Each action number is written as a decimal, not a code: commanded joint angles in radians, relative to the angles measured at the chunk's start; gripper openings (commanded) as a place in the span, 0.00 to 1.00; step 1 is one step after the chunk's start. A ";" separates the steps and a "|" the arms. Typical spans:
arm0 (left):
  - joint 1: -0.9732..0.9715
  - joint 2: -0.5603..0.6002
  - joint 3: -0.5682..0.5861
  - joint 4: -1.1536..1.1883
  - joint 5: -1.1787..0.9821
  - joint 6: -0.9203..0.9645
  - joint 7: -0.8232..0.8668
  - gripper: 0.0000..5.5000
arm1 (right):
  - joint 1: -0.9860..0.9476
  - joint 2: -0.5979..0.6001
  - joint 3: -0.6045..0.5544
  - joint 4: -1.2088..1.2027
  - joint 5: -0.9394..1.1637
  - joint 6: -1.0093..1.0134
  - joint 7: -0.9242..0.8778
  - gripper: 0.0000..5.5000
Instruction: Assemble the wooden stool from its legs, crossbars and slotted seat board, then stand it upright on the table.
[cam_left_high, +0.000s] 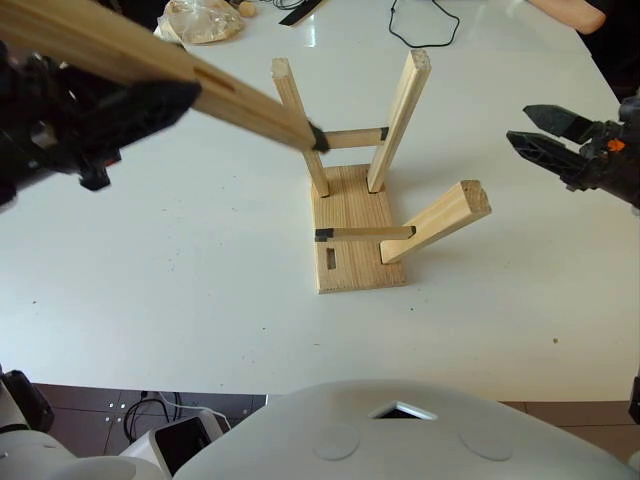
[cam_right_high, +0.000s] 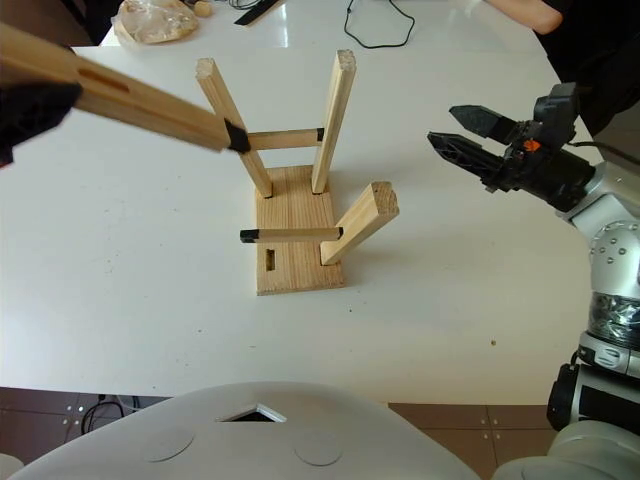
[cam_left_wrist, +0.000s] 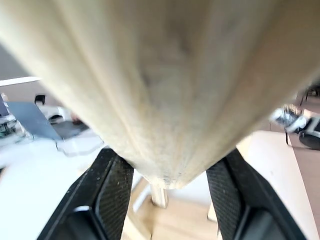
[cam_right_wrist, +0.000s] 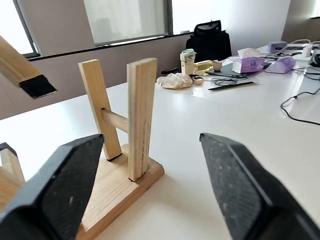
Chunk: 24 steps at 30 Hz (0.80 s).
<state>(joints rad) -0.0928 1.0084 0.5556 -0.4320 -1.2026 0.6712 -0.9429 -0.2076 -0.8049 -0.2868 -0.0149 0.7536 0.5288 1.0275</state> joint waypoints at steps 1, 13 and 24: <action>0.131 -0.003 -0.080 -0.003 0.229 -0.108 -0.127 0.38 | 0.052 0.005 0.066 -0.029 -0.096 -0.063 0.028 0.64; 0.218 -0.093 -0.174 -0.078 0.317 -0.149 -0.174 0.38 | 0.143 -0.004 0.250 -0.098 -0.317 -0.218 0.108 0.64; 0.210 -0.151 -0.288 -0.111 0.398 -0.179 -0.135 0.38 | 0.141 0.013 0.277 -0.088 -0.359 -0.251 0.108 0.64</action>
<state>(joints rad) 0.1301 0.8641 0.2840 -0.5179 -0.8048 0.4943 -1.0894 -0.0547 -0.7923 -0.0160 -0.1022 0.4091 0.2849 1.1334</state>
